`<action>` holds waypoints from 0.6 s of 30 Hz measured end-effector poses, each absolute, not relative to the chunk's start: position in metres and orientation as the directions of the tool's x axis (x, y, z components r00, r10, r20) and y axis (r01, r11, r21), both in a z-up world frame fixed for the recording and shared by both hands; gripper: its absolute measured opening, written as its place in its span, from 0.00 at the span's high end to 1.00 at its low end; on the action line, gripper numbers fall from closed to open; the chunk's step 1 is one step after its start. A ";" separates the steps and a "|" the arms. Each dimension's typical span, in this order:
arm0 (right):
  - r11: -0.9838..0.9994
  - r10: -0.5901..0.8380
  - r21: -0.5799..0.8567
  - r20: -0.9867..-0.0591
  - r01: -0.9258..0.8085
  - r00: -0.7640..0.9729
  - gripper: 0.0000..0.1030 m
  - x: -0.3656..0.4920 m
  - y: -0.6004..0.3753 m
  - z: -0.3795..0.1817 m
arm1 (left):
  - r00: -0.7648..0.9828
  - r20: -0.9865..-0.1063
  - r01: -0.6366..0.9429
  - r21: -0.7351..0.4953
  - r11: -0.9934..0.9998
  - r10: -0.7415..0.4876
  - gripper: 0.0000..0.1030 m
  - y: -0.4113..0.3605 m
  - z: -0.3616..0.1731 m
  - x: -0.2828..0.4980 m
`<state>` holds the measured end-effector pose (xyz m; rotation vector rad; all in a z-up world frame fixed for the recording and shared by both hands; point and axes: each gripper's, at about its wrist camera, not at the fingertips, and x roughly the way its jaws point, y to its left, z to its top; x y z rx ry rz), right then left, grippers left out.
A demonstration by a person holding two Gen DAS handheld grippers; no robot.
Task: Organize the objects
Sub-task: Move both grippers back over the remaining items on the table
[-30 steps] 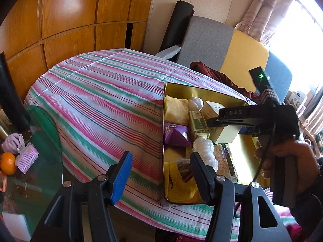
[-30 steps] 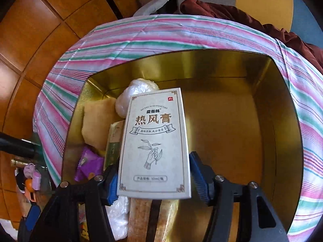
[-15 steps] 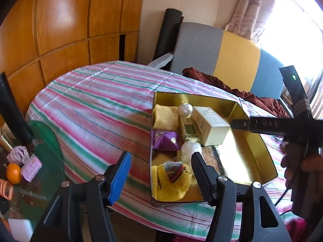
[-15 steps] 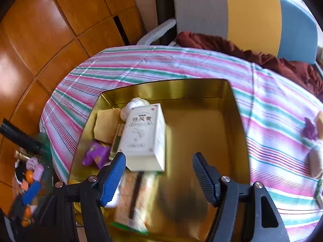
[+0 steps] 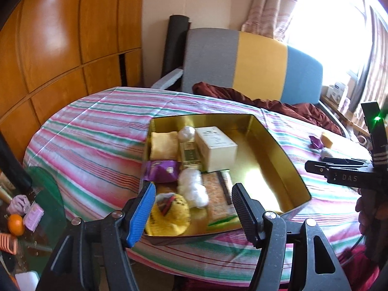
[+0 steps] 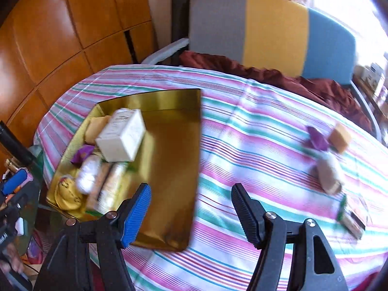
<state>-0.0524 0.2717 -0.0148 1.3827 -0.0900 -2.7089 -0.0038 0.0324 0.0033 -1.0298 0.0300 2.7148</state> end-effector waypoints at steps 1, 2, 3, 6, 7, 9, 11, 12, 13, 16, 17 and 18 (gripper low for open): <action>-0.994 -0.110 0.102 -0.804 0.046 -0.584 0.32 -0.048 0.280 -0.016 | -0.722 -0.657 -0.238 -0.062 -0.969 0.219 0.34 0.037 0.004 -0.002; -0.994 -0.104 0.106 -0.805 0.030 -0.585 0.32 -0.044 0.289 -0.018 | -0.719 -0.658 -0.250 -0.058 -0.966 0.225 0.34 0.042 0.004 -0.001; -0.994 -0.096 0.109 -0.806 0.014 -0.584 0.32 -0.041 0.297 -0.020 | -0.716 -0.659 -0.262 -0.054 -0.964 0.231 0.33 0.047 0.004 0.000; -0.993 -0.075 0.115 -0.811 -0.033 -0.580 0.32 -0.032 0.321 -0.025 | -0.703 -0.665 -0.298 -0.046 -0.954 0.251 0.33 0.063 0.004 0.002; -0.992 -0.067 0.116 -0.814 -0.048 -0.577 0.32 -0.029 0.328 -0.027 | -0.698 -0.668 -0.311 -0.041 -0.950 0.257 0.32 0.068 0.004 0.003; -0.990 -0.055 0.118 -0.819 -0.075 -0.572 0.32 -0.024 0.343 -0.029 | -0.688 -0.674 -0.334 -0.034 -0.942 0.269 0.32 0.079 0.003 0.003; -0.989 -0.038 0.114 -0.823 -0.100 -0.567 0.32 -0.020 0.357 -0.030 | -0.676 -0.680 -0.360 -0.030 -0.932 0.283 0.31 0.089 0.001 0.004; -0.987 -0.029 0.113 -0.825 -0.114 -0.564 0.32 -0.019 0.364 -0.030 | -0.670 -0.683 -0.375 -0.028 -0.927 0.292 0.31 0.094 0.001 0.005; -0.985 -0.025 0.118 -0.826 -0.129 -0.563 0.32 -0.018 0.373 -0.030 | -0.664 -0.685 -0.386 -0.027 -0.922 0.299 0.30 0.098 0.000 0.005; -0.974 -0.011 0.134 -0.831 -0.181 -0.557 0.32 -0.014 0.399 -0.029 | -0.646 -0.693 -0.425 -0.024 -0.905 0.321 0.29 0.113 -0.002 0.006; -0.970 0.001 0.134 -0.832 -0.203 -0.554 0.32 -0.013 0.408 -0.029 | -0.640 -0.695 -0.435 -0.022 -0.900 0.326 0.29 0.118 -0.003 0.007; -0.966 0.013 0.132 -0.835 -0.223 -0.551 0.32 -0.012 0.418 -0.028 | -0.635 -0.697 -0.444 -0.021 -0.896 0.331 0.29 0.122 -0.004 0.007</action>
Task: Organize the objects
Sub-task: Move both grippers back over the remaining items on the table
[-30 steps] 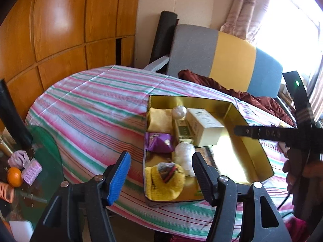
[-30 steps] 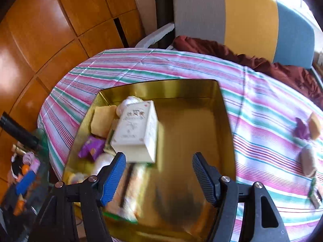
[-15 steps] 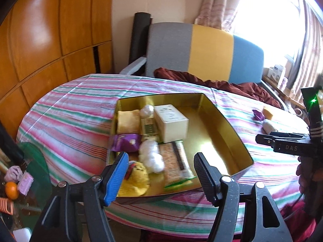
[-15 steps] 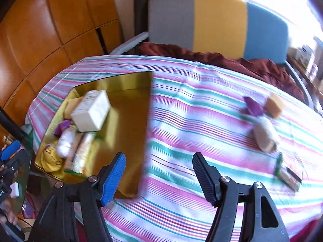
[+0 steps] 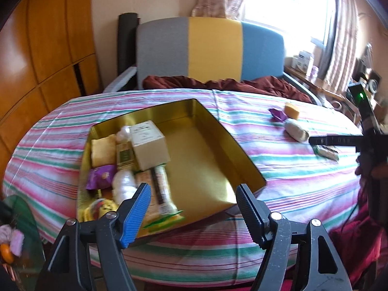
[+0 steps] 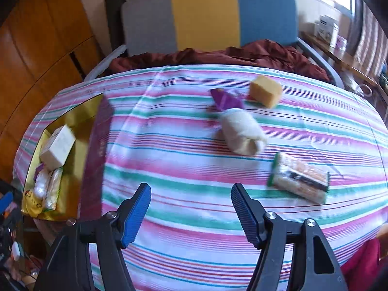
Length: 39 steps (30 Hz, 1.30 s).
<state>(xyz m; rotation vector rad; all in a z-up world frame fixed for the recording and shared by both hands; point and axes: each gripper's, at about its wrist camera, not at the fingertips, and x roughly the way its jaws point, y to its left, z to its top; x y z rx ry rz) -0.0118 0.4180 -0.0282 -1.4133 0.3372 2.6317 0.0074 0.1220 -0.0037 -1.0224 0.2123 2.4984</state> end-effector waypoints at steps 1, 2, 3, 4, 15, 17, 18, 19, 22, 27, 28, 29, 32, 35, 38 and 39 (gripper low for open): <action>-0.961 0.028 0.128 -0.839 -0.246 -0.544 0.32 -0.011 0.428 -0.028 | -0.631 -0.699 -0.453 -0.020 -0.891 0.336 0.29 0.126 -0.005 0.008; -0.955 0.040 0.126 -0.841 -0.268 -0.539 0.32 -0.011 0.438 -0.027 | -0.625 -0.702 -0.462 -0.019 -0.887 0.341 0.29 0.130 -0.005 0.008; -0.950 0.049 0.127 -0.842 -0.286 -0.538 0.32 -0.010 0.448 -0.025 | -0.621 -0.704 -0.468 -0.019 -0.883 0.344 0.29 0.133 -0.005 0.008; -0.943 0.060 0.129 -0.842 -0.307 -0.537 0.32 -0.010 0.460 -0.024 | -0.616 -0.707 -0.475 -0.019 -0.880 0.348 0.29 0.136 -0.006 0.008; -0.695 0.150 0.292 -0.834 -0.657 -0.530 0.32 0.016 0.594 -0.049 | -0.560 -0.733 -0.547 -0.022 -0.837 0.386 0.29 0.177 -0.007 0.003; -0.648 0.148 0.341 -0.821 -0.681 -0.552 0.32 0.024 0.605 -0.048 | -0.536 -0.739 -0.573 -0.037 -0.819 0.409 0.29 0.193 -0.006 0.000; -0.638 0.157 0.344 -0.818 -0.689 -0.553 0.32 0.027 0.608 -0.047 | -0.524 -0.741 -0.584 -0.046 -0.810 0.420 0.29 0.200 -0.006 -0.001; -0.632 0.154 0.350 -0.818 -0.691 -0.554 0.32 0.029 0.609 -0.047 | -0.513 -0.743 -0.597 -0.051 -0.801 0.430 0.29 0.209 -0.005 -0.001; -0.626 0.099 0.390 -0.819 -0.675 -0.565 0.32 0.027 0.609 -0.051 | -0.486 -0.746 -0.632 -0.060 -0.772 0.456 0.29 0.235 -0.003 -0.003; -0.647 0.058 0.396 -0.826 -0.651 -0.560 0.32 0.023 0.604 -0.055 | -0.408 -0.770 -0.664 -0.118 -0.738 0.490 0.28 0.276 -0.005 -0.014; -0.645 0.051 0.401 -0.827 -0.651 -0.560 0.32 0.023 0.605 -0.056 | -0.393 -0.776 -0.667 -0.128 -0.734 0.493 0.28 0.284 -0.007 -0.015; -0.641 0.045 0.407 -0.826 -0.651 -0.561 0.32 0.023 0.605 -0.056 | -0.381 -0.782 -0.670 -0.135 -0.730 0.494 0.28 0.291 -0.008 -0.018; -0.630 0.024 0.431 -0.820 -0.645 -0.572 0.32 0.026 0.608 -0.057 | -0.353 -0.795 -0.677 -0.147 -0.721 0.493 0.28 0.313 -0.013 -0.025; -0.619 0.004 0.453 -0.815 -0.641 -0.580 0.32 0.028 0.611 -0.058 | -0.328 -0.810 -0.679 -0.156 -0.717 0.487 0.24 0.333 -0.019 -0.034; -0.614 -0.016 0.471 -0.810 -0.633 -0.586 0.32 0.027 0.611 -0.059 | -0.300 -0.825 -0.672 -0.173 -0.720 0.479 0.24 0.351 -0.026 -0.047; -0.614 -0.023 0.477 -0.807 -0.629 -0.589 0.32 0.027 0.611 -0.059 | -0.294 -0.828 -0.666 -0.180 -0.724 0.476 0.23 0.357 -0.028 -0.052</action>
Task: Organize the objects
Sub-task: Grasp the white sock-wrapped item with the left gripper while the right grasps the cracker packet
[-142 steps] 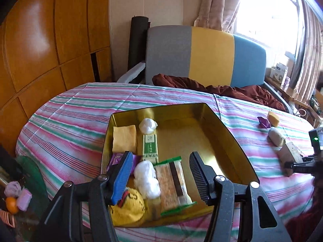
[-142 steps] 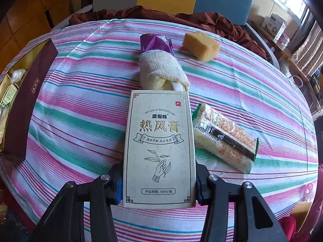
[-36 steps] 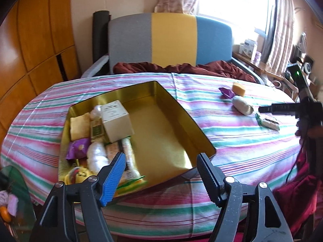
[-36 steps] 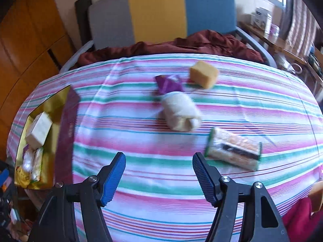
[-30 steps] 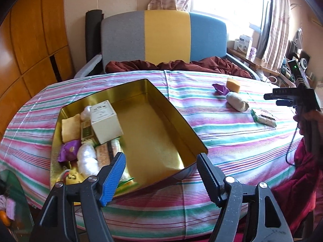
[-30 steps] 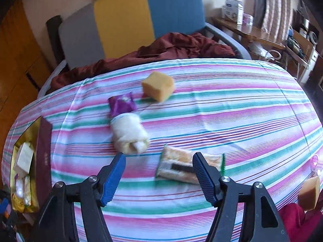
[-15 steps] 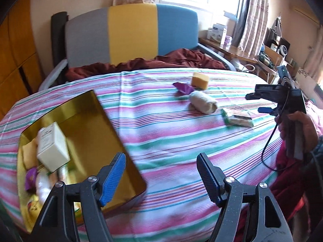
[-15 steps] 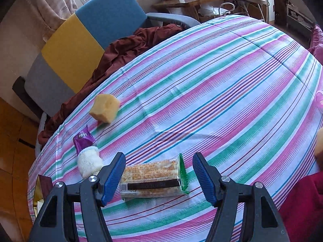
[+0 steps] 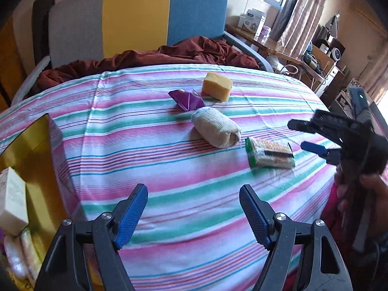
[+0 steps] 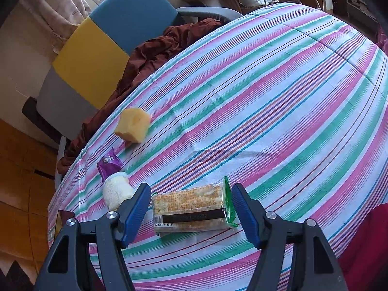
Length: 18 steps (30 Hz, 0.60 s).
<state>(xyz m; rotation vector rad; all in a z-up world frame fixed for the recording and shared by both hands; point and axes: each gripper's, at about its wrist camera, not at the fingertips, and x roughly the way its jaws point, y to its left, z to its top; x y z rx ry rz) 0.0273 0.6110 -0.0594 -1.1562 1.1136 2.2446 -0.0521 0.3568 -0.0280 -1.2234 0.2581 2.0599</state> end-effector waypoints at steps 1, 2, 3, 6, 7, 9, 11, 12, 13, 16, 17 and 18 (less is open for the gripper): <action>-0.614 -0.028 0.481 -0.806 -0.625 -0.592 0.32 0.027 0.611 -0.059 | -0.286 -0.833 -0.658 -0.188 -0.729 0.473 0.23 0.363 -0.030 -0.059; -0.615 -0.034 0.486 -0.803 -0.621 -0.595 0.32 0.027 0.610 -0.059 | -0.276 -0.837 -0.652 -0.197 -0.732 0.472 0.23 0.369 -0.032 -0.064; -0.615 -0.038 0.490 -0.801 -0.618 -0.597 0.32 0.026 0.610 -0.059 | -0.265 -0.842 -0.644 -0.208 -0.736 0.470 0.23 0.377 -0.035 -0.071; -0.614 -0.049 0.499 -0.797 -0.611 -0.602 0.32 0.026 0.609 -0.059 | -0.234 -0.850 -0.620 -0.244 -0.746 0.472 0.23 0.396 -0.042 -0.087; -0.613 -0.055 0.504 -0.795 -0.608 -0.604 0.32 0.027 0.609 -0.060 | -0.224 -0.851 -0.611 -0.257 -0.749 0.475 0.23 0.403 -0.044 -0.092; -0.609 -0.068 0.516 -0.791 -0.602 -0.608 0.32 0.027 0.609 -0.060 | -0.211 -0.852 -0.597 -0.276 -0.753 0.480 0.23 0.416 -0.047 -0.101; -0.607 -0.077 0.524 -0.787 -0.597 -0.612 0.32 0.026 0.610 -0.060 | -0.198 -0.856 -0.579 -0.292 -0.762 0.478 0.21 0.430 -0.051 -0.110; -0.605 -0.081 0.527 -0.786 -0.596 -0.613 0.32 0.026 0.610 -0.061 | -0.190 -0.856 -0.569 -0.302 -0.765 0.480 0.21 0.437 -0.054 -0.114; -0.604 -0.085 0.530 -0.785 -0.595 -0.613 0.32 0.026 0.610 -0.061 | -0.188 -0.857 -0.559 -0.308 -0.770 0.480 0.20 0.444 -0.057 -0.119; -0.600 -0.098 0.539 -0.783 -0.591 -0.614 0.32 0.026 0.610 -0.062 | -0.188 -0.871 -0.529 -0.299 -0.794 0.453 0.17 0.462 -0.068 -0.133; -0.600 -0.102 0.542 -0.782 -0.589 -0.615 0.32 0.025 0.610 -0.063 | -0.180 -0.876 -0.522 -0.300 -0.798 0.447 0.17 0.467 -0.073 -0.136; -0.599 -0.105 0.544 -0.781 -0.588 -0.615 0.32 0.025 0.610 -0.063 | -0.172 -0.882 -0.513 -0.300 -0.804 0.438 0.17 0.472 -0.078 -0.139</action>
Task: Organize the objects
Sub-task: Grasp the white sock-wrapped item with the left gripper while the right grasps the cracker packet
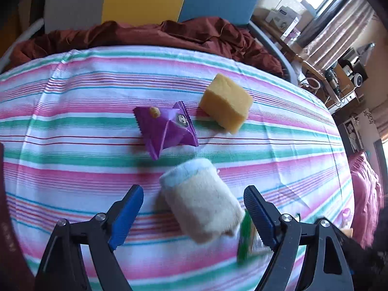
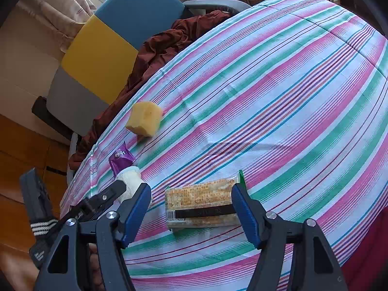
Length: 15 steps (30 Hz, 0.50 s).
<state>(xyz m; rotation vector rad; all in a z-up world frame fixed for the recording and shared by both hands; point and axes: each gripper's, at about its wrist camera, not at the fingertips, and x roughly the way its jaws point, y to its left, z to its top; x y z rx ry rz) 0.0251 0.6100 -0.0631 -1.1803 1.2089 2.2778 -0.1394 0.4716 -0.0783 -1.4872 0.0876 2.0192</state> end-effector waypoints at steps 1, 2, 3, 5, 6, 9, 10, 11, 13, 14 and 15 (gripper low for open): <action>-0.598 -0.106 0.544 -0.781 -0.588 -0.615 0.32 0.025 0.610 -0.063 | -0.157 -0.889 -0.500 -0.305 -0.811 0.431 0.17 0.476 -0.085 -0.142; -0.598 -0.106 0.544 -0.782 -0.589 -0.614 0.32 0.025 0.611 -0.064 | -0.141 -0.893 -0.492 -0.312 -0.813 0.428 0.17 0.479 -0.091 -0.145; -0.599 -0.106 0.542 -0.784 -0.590 -0.612 0.32 0.025 0.611 -0.064 | -0.165 -0.888 -0.507 -0.297 -0.809 0.429 0.17 0.482 -0.092 -0.143; -0.595 -0.102 0.541 -0.784 -0.594 -0.612 0.32 0.025 0.613 -0.064 | -0.216 -0.887 -0.560 -0.230 -0.796 0.407 0.33 0.486 -0.092 -0.136; -0.593 -0.101 0.541 -0.784 -0.596 -0.612 0.32 0.025 0.613 -0.064 | -0.217 -0.876 -0.580 -0.239 -0.778 0.431 0.40 0.484 -0.091 -0.133; -0.589 -0.100 0.541 -0.786 -0.601 -0.610 0.32 0.025 0.615 -0.065 | -0.221 -0.866 -0.611 -0.236 -0.756 0.449 0.44 0.471 -0.087 -0.125; -0.589 -0.100 0.539 -0.788 -0.603 -0.607 0.32 0.025 0.615 -0.065 | -0.221 -0.864 -0.613 -0.237 -0.753 0.452 0.44 0.465 -0.087 -0.122; -0.590 -0.097 0.533 -0.792 -0.606 -0.602 0.32 0.024 0.615 -0.066 | -0.220 -0.862 -0.617 -0.240 -0.750 0.457 0.44 0.457 -0.087 -0.120; -0.598 -0.090 0.519 -0.800 -0.611 -0.593 0.32 0.024 0.615 -0.066 | -0.212 -0.854 -0.630 -0.251 -0.735 0.474 0.43 0.437 -0.087 -0.111; -0.600 -0.086 0.514 -0.803 -0.614 -0.589 0.32 0.023 0.615 -0.067 | -0.213 -0.851 -0.633 -0.253 -0.731 0.480 0.43 0.428 -0.087 -0.107; -0.600 -0.084 0.509 -0.807 -0.616 -0.585 0.32 0.023 0.615 -0.067 | -0.215 -0.847 -0.636 -0.256 -0.728 0.486 0.43 0.418 -0.087 -0.100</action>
